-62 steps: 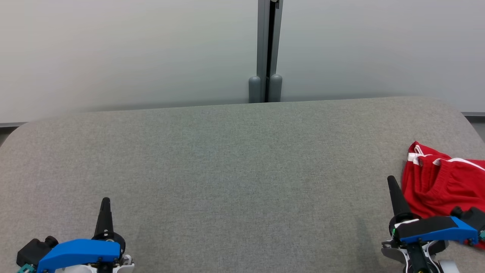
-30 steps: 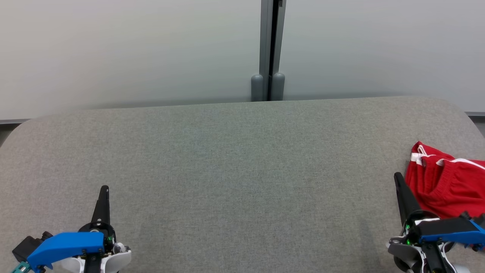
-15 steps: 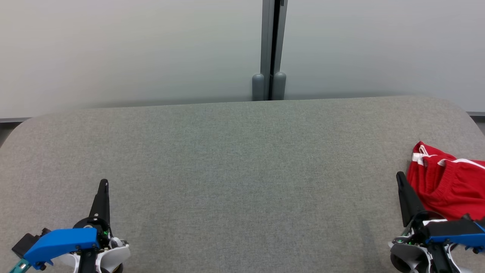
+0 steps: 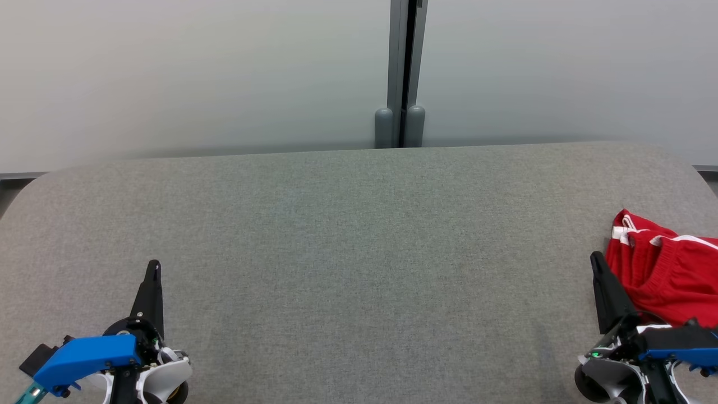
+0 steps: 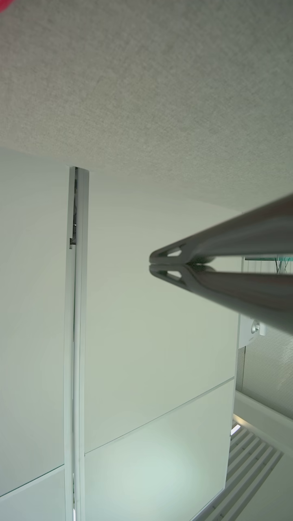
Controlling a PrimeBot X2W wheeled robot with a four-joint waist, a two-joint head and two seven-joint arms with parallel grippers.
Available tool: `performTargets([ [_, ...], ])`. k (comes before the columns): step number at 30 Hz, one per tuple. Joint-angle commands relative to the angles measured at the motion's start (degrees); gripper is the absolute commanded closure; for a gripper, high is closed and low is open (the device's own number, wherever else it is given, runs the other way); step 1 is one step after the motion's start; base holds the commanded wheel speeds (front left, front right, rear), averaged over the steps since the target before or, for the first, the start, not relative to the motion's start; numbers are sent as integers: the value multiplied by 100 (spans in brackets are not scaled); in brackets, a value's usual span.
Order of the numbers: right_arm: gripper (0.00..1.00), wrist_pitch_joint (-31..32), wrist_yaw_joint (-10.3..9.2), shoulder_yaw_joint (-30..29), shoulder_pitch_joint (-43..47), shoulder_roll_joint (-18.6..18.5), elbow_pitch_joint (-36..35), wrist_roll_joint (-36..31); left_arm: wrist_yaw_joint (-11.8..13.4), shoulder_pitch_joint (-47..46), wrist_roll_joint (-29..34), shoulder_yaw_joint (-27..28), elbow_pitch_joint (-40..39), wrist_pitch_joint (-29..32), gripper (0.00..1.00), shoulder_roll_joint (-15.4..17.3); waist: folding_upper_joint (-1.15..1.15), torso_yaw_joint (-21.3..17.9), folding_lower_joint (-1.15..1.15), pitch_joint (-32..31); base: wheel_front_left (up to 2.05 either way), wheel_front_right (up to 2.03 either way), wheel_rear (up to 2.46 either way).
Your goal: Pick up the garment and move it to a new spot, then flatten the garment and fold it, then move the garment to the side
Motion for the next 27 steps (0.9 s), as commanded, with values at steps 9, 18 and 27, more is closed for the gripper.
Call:
performTargets([
  [9,100,25,2,-16,81,-42,-26,16,-8,-54,-12,8,-35,30,100,-16,-1,0,0,0,0,0,0],
  [18,100,24,2,-15,81,-42,-25,16,-8,-53,-12,8,-34,30,100,-16,-1,0,0,0,0,0,0],
  [27,100,24,2,-15,81,-42,-25,16,-8,-53,-13,7,-34,29,100,-16,-1,0,0,0,0,0,0],
])
